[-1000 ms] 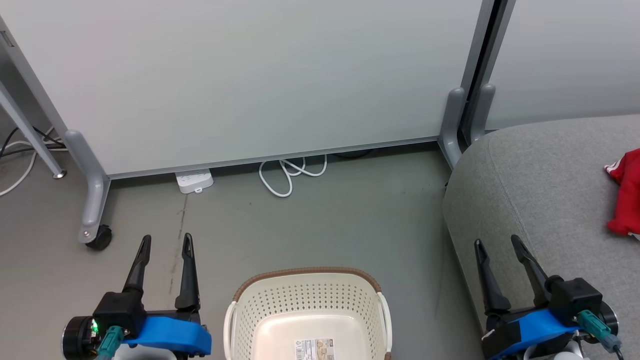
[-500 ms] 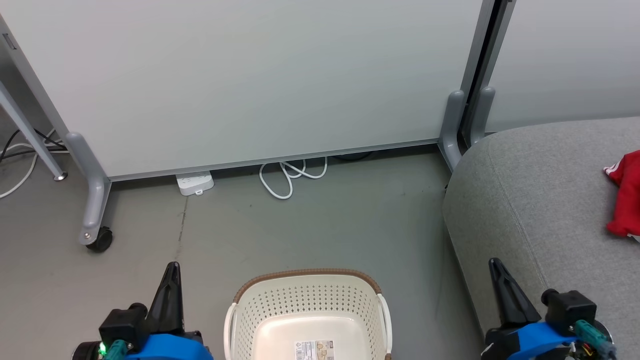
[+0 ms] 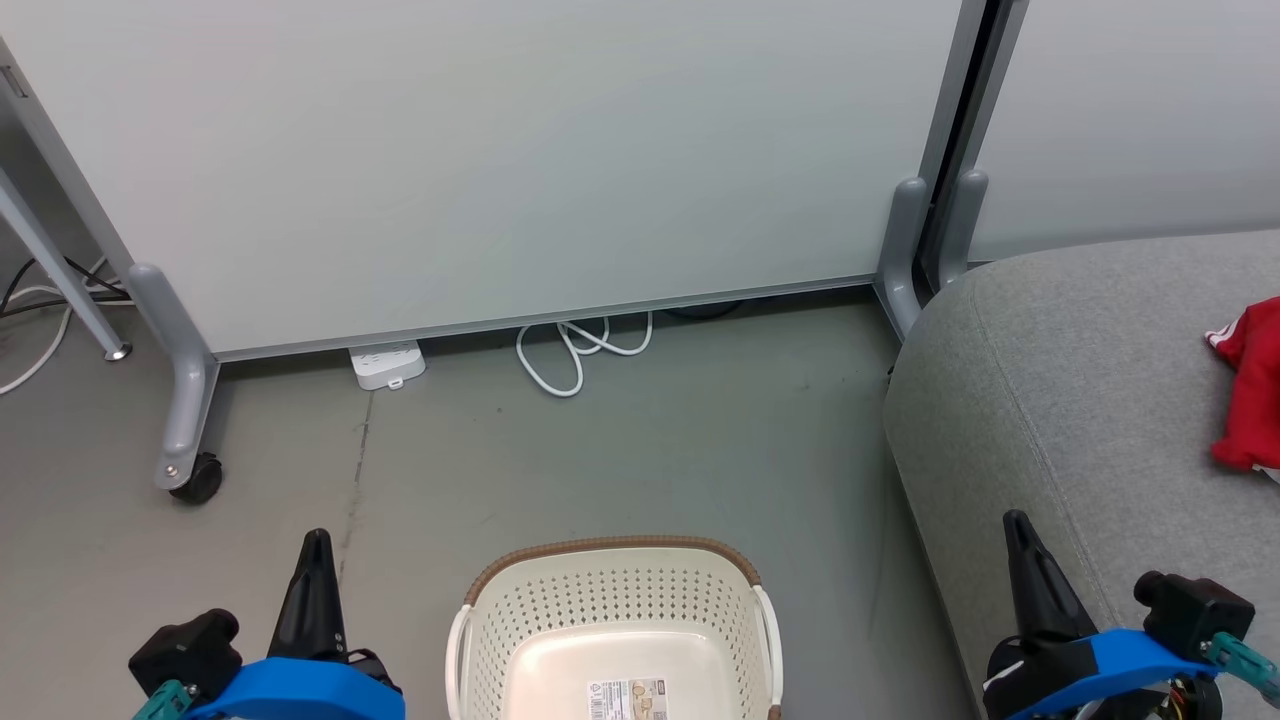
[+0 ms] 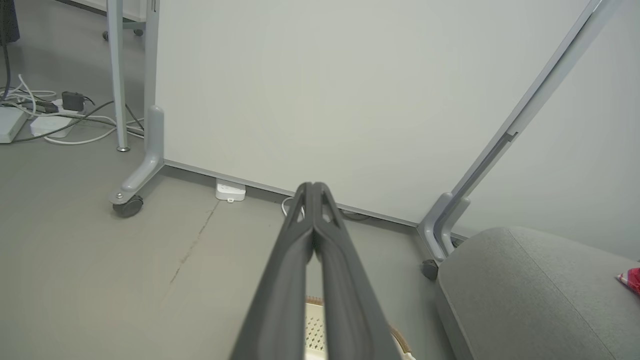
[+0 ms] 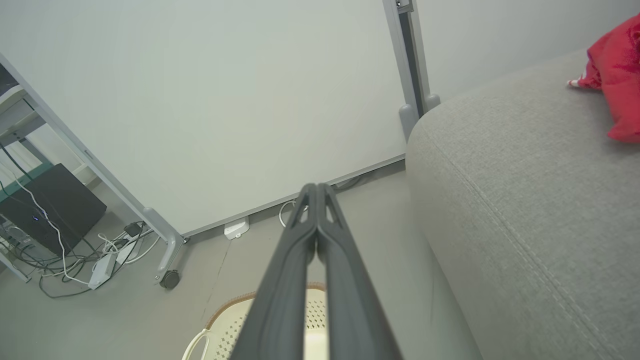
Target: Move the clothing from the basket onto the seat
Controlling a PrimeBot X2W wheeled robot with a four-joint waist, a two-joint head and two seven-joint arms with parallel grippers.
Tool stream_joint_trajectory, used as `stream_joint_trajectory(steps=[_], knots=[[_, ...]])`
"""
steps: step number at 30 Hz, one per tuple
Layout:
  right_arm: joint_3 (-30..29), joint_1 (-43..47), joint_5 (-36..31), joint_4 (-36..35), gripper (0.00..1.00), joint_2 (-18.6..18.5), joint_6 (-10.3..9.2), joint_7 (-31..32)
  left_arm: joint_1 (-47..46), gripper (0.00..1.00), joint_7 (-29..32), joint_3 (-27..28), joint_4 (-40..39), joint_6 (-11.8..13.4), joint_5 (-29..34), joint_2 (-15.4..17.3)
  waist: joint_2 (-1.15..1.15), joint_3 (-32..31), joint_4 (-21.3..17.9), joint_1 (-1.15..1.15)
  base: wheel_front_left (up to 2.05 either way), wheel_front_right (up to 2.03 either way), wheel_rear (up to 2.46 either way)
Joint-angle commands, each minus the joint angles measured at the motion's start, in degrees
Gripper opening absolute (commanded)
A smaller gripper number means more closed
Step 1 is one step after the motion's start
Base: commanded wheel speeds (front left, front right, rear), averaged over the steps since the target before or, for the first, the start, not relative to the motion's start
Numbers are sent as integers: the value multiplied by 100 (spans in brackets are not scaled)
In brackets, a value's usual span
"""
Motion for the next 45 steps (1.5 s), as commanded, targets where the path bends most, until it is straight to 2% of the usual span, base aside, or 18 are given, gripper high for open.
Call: stream_joint_trajectory(steps=[1,25,45], knots=[[-30,-129,191,-121,0,-5,0,37,-203,0,47,28,-109,-26,-187,10,0,1,-2,0,0,0,0],[-198,-211,2392,-263,0,-1,0,573,-343,0,582,203,-163,-84,-2377,12,0,30,-64,0,0,0,0],[-309,-253,3784,-344,0,2,1,919,-431,0,925,326,-186,-118,-3764,13,0,54,-113,0,0,0,0]])
